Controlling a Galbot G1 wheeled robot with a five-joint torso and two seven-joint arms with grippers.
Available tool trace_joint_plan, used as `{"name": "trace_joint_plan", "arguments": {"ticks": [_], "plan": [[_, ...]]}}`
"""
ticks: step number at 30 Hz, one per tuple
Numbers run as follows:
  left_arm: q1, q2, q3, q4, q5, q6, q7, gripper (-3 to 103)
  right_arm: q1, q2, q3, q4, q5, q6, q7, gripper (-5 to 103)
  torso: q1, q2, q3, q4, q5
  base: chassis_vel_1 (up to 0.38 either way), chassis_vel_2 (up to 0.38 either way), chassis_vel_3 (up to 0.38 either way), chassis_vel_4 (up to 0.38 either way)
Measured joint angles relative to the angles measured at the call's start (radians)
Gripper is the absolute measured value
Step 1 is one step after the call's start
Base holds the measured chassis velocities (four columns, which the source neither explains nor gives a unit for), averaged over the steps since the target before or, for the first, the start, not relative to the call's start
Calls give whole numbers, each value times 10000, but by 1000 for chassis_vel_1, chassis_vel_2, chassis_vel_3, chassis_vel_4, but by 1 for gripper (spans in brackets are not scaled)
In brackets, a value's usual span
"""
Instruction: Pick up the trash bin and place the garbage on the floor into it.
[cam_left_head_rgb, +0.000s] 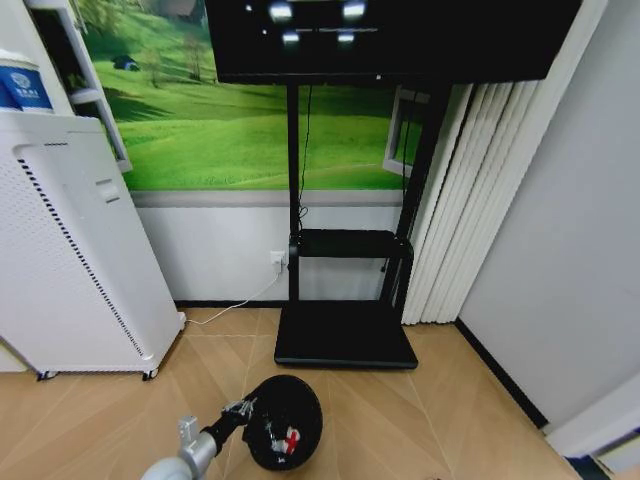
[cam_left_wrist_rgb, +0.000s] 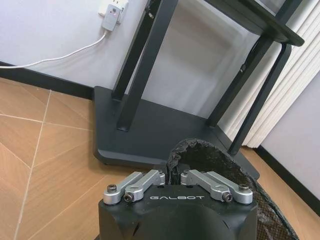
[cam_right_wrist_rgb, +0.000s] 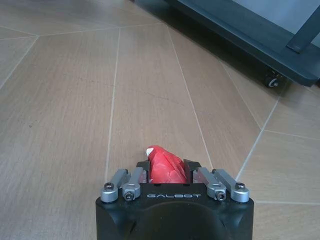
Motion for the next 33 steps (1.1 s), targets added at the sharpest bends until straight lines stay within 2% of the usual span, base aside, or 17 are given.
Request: {"name": "trace_joint_plan", "arguments": {"ticks": [5,11,14,17,18,20,21,23,28,31,33], "plan": [[34,-3,17,-4,33,-12,34,7,-155,-8,120,44,15,3,-55,34,0,0,0,0,-2,0,0,0,0],[-96,82,13,11,-5,-23,33,7,-402,-260,532,695,-10,-26,10,34,1,-1,2,-6,13,0,0,0,0],[-312,222,12,65,-167,6,26,7,-598,-625,1172,1701,-218,-29,148,33,2,-1,2,-9,0,0,0,0,0],[-377,420,-22,105,-256,53,28,7,-347,-1017,1430,2663,-338,-28,172,33,2,-2,2,-4,12,0,0,0,0],[-377,420,-22,105,-256,53,28,7,-347,-1017,1430,2663,-338,-28,172,33,2,-2,2,-4,12,0,0,0,0],[-458,544,-51,212,-334,107,25,7,189,-1567,1244,3728,-425,-26,213,33,2,-2,2,-3,-6,0,0,0,0],[-458,544,-51,212,-334,107,25,7,189,-1567,1244,3728,-425,-26,213,33,2,-2,2,-3,-6,0,0,0,0],[-595,575,9,388,-401,168,0,7,886,-1902,944,4825,-461,-25,249,33,3,-2,2,0,2,0,0,0,0],[-1374,744,807,563,-719,325,-11,7,1905,-2353,533,6831,-74,-25,300,33,2,-5,3,3,-2,0,0,0,0],[-1506,772,915,576,-777,345,-5,7,2009,-2407,488,7069,-67,-25,296,33,2,-5,3,3,-2,0,0,0,0],[-2776,895,1841,725,-1272,453,-68,7,2793,-2867,57,8776,-58,-25,246,33,2,-4,2,-4,1,0,0,0,0]]}}
